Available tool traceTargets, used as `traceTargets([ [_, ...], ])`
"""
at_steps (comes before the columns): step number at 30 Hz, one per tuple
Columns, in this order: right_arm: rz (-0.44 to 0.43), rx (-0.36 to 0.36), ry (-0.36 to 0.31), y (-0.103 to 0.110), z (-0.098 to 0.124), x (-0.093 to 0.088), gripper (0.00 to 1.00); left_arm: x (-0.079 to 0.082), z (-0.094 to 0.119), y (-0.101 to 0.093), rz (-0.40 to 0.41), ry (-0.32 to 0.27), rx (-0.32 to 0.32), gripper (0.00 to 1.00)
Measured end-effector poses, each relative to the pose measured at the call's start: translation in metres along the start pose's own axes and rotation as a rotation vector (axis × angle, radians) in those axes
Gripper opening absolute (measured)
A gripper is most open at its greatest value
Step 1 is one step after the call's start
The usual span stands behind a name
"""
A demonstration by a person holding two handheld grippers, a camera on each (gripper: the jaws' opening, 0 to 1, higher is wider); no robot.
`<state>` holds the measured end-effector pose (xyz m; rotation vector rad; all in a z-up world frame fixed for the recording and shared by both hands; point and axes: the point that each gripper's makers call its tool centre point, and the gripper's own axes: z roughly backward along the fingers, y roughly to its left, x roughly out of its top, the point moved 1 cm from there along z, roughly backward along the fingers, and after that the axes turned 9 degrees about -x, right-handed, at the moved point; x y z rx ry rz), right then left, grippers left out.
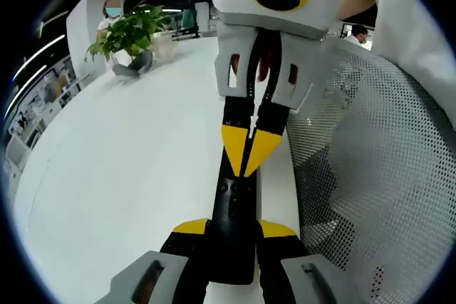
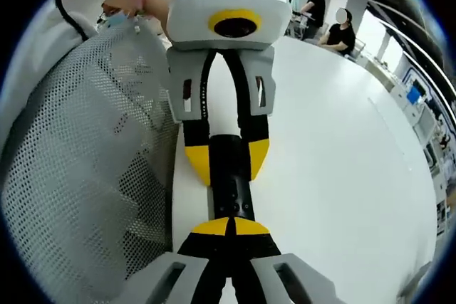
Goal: Press the specified remote control buttons in sequence, fully releasing each button before pressing the next.
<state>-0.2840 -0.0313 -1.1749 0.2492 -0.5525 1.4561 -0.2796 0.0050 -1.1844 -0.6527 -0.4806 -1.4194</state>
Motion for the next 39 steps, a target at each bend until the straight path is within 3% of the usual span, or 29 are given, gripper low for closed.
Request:
traceTargets([
  [3,-0.018,0.018,0.076,0.000,-0.002,0.001,0.00,0.001,0.001,-0.001,-0.001,-0.010,-0.001,0.24],
  [6,-0.023,0.010,0.100,0.000,-0.003,0.001,0.00,0.001,0.001,-0.001,0.002,-0.010,-0.001,0.24],
  [9,-0.011,0.004,0.086,0.000,-0.002,-0.001,0.00,0.002,0.002,-0.001,0.003,-0.011,0.000,0.24],
  [14,-0.106,0.000,0.016,-0.001,0.001,-0.002,0.00,0.003,0.002,-0.002,-0.007,-0.001,-0.005,0.24],
  [18,-0.087,-0.004,-0.016,0.001,0.002,-0.002,0.00,0.002,0.001,-0.002,-0.004,0.007,-0.010,0.24],
  [25,-0.125,0.032,-0.022,-0.001,0.004,-0.002,0.00,0.001,-0.001,-0.001,-0.021,0.049,-0.030,0.24],
  [32,-0.132,0.030,0.005,-0.005,0.009,-0.014,0.00,0.000,-0.002,-0.002,-0.012,0.038,-0.021,0.24],
  [34,-0.115,0.028,0.011,-0.004,0.008,-0.013,0.00,0.000,-0.002,-0.001,-0.012,0.038,-0.020,0.25],
  [36,-0.050,0.021,0.053,-0.004,0.006,-0.012,0.00,0.000,-0.002,-0.001,-0.013,0.036,-0.022,0.24],
  [37,-0.059,0.013,0.076,-0.003,0.005,-0.011,0.00,0.000,-0.002,-0.001,-0.013,0.033,-0.024,0.24],
  [39,0.037,0.004,0.101,-0.004,0.004,-0.011,0.00,0.000,-0.003,-0.001,-0.018,0.033,-0.024,0.24],
])
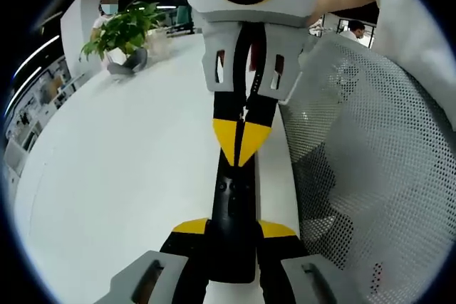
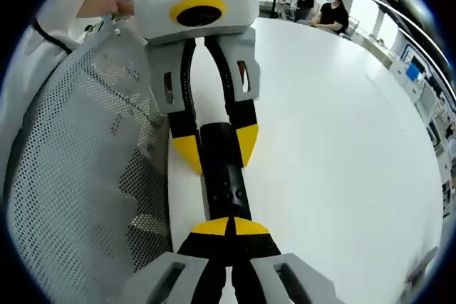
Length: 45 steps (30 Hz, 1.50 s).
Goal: Press the specified remote control buttons in sequence, fully releasing each button before pressing the next.
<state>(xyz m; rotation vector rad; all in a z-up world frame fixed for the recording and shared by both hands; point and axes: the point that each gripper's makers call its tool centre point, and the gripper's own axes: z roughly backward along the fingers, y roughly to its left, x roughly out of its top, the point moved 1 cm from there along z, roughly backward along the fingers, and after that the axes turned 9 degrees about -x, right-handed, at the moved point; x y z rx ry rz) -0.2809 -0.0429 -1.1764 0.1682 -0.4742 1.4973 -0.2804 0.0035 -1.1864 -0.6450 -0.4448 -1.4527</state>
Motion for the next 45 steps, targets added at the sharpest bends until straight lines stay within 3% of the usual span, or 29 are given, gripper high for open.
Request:
traceTargets([
  [2,-0.023,0.005,-0.014,-0.001,0.000,-0.001,0.00,0.000,0.000,0.000,-0.006,-0.004,-0.002,0.24],
  [6,-0.158,0.022,-0.188,-0.002,0.003,-0.002,0.00,0.000,0.000,0.000,-0.008,-0.012,-0.004,0.24],
  [7,-0.184,0.017,-0.205,-0.002,0.003,-0.003,0.00,0.000,0.000,0.001,-0.004,-0.011,-0.002,0.24],
  [8,-0.201,-0.002,-0.199,-0.002,0.003,-0.003,0.00,0.000,0.000,0.001,-0.003,-0.011,-0.001,0.24],
  [11,-0.092,-0.031,-0.146,-0.001,0.002,-0.001,0.00,-0.001,0.000,0.001,0.000,-0.011,0.000,0.24],
  [15,-0.078,-0.038,-0.126,0.000,0.001,0.000,0.00,-0.001,0.000,0.001,-0.002,-0.012,0.000,0.24],
  [21,-0.103,-0.009,-0.154,-0.002,0.003,-0.002,0.00,-0.001,0.001,0.001,0.002,-0.031,0.001,0.25],
  [29,-0.086,0.006,-0.095,-0.001,0.007,-0.009,0.00,-0.001,0.001,0.001,-0.001,-0.037,0.004,0.25],
  [38,-0.153,0.006,-0.031,-0.002,0.005,-0.009,0.00,-0.001,0.001,0.000,0.008,-0.051,0.010,0.25],
  [42,-0.128,-0.008,0.009,-0.001,0.004,-0.008,0.00,0.000,0.001,0.000,0.005,-0.054,0.011,0.25],
  [44,-0.117,-0.016,-0.011,0.000,0.005,-0.010,0.00,-0.001,0.001,0.000,0.002,-0.061,0.009,0.25],
  [45,-0.190,-0.021,-0.053,-0.001,0.005,-0.009,0.00,-0.001,0.001,0.000,0.001,-0.063,0.009,0.25],
])
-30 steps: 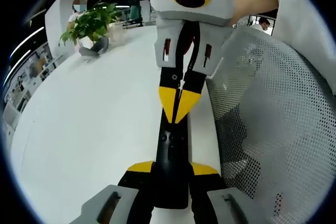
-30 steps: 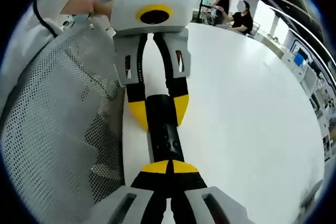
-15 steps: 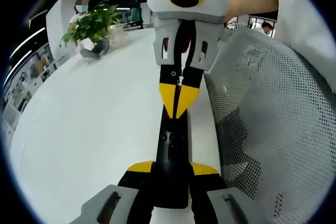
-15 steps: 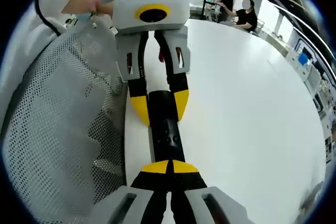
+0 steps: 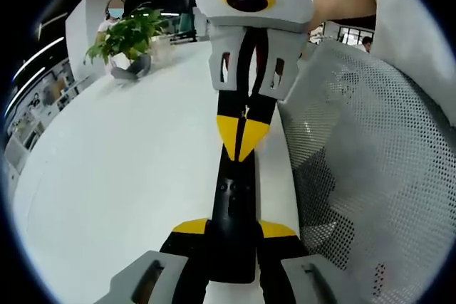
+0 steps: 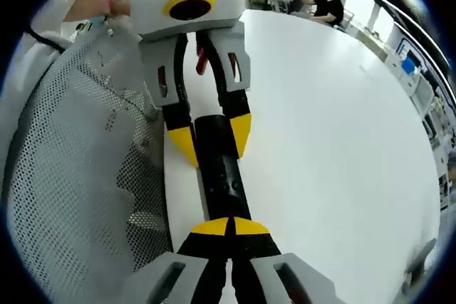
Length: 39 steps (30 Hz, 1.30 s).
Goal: Press the specified remote control buttons in sequence, fully releasing each button before pressing the next.
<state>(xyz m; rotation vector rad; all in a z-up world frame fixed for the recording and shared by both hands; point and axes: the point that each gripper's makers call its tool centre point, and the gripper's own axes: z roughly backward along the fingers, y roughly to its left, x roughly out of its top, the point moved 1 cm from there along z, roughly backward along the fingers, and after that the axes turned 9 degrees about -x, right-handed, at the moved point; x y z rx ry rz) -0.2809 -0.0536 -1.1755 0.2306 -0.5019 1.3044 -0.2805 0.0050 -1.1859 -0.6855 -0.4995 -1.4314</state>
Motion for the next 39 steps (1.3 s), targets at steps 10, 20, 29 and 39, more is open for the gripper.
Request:
traceTargets([
  [10,-0.181,-0.047,-0.178,-0.003,0.003,-0.001,0.00,0.001,0.000,0.000,-0.004,-0.001,-0.001,0.25],
  [20,0.194,-0.096,-0.129,0.003,-0.001,0.006,0.00,0.002,0.000,0.000,-0.003,0.002,0.001,0.25],
  [29,0.325,0.000,-0.042,0.002,-0.005,0.009,0.00,0.001,0.000,0.000,-0.005,0.002,0.003,0.25],
  [39,0.078,0.086,-0.016,-0.002,-0.005,0.010,0.00,0.002,0.001,0.000,0.016,-0.016,0.022,0.25],
])
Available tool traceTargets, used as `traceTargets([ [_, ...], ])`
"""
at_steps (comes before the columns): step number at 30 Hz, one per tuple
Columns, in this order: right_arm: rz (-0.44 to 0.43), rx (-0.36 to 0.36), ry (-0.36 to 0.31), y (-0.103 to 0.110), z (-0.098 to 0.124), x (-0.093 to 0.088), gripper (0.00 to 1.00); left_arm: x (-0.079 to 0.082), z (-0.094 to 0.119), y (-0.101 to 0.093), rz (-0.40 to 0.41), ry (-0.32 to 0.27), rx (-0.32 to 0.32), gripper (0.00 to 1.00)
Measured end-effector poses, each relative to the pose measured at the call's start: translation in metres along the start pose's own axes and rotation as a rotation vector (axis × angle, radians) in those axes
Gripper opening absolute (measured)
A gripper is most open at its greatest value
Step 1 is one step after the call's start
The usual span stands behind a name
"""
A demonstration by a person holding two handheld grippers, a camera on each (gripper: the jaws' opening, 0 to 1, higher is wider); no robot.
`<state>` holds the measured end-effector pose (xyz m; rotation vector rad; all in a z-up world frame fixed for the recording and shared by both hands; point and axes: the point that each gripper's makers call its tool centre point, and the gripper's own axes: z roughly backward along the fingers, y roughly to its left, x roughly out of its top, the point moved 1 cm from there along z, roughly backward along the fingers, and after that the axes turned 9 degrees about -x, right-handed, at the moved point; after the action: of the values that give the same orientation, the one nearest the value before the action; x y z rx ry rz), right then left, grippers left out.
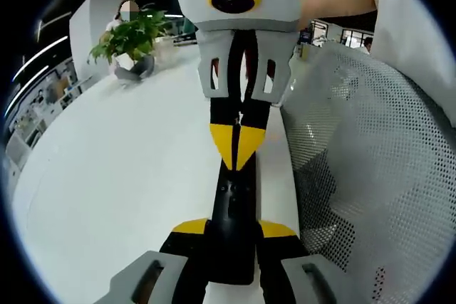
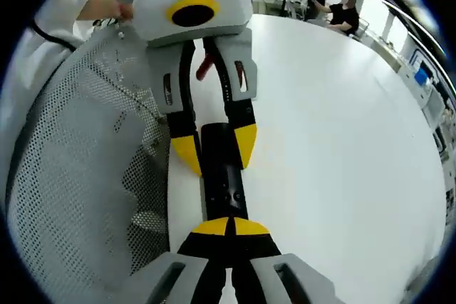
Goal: Press the specified remote control buttons in sequence, fully releasing each button before pressing the next.
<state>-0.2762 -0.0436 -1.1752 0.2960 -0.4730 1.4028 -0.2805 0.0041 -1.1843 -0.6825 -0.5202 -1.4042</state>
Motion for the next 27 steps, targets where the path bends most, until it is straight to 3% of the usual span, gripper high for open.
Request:
traceTargets([
  [2,-0.056,-0.015,-0.033,0.000,0.001,0.000,0.00,0.000,0.000,0.000,0.002,-0.002,0.002,0.25],
  [7,-0.072,-0.056,-0.095,0.002,0.003,-0.001,0.00,0.001,0.001,-0.001,0.003,-0.008,0.003,0.25],
  [15,-0.092,-0.021,-0.123,0.000,0.001,0.011,0.00,0.002,0.001,-0.001,0.015,-0.014,0.008,0.25],
  [19,0.011,-0.006,-0.057,0.007,-0.002,0.004,0.00,0.001,0.001,-0.001,0.020,-0.015,0.011,0.25],
  [20,0.027,-0.025,-0.081,0.006,-0.001,0.008,0.00,0.001,0.001,0.000,0.020,-0.017,0.012,0.25],
  [27,0.161,-0.061,0.015,0.005,-0.004,0.009,0.00,0.000,0.000,0.000,0.009,-0.009,0.007,0.25],
])
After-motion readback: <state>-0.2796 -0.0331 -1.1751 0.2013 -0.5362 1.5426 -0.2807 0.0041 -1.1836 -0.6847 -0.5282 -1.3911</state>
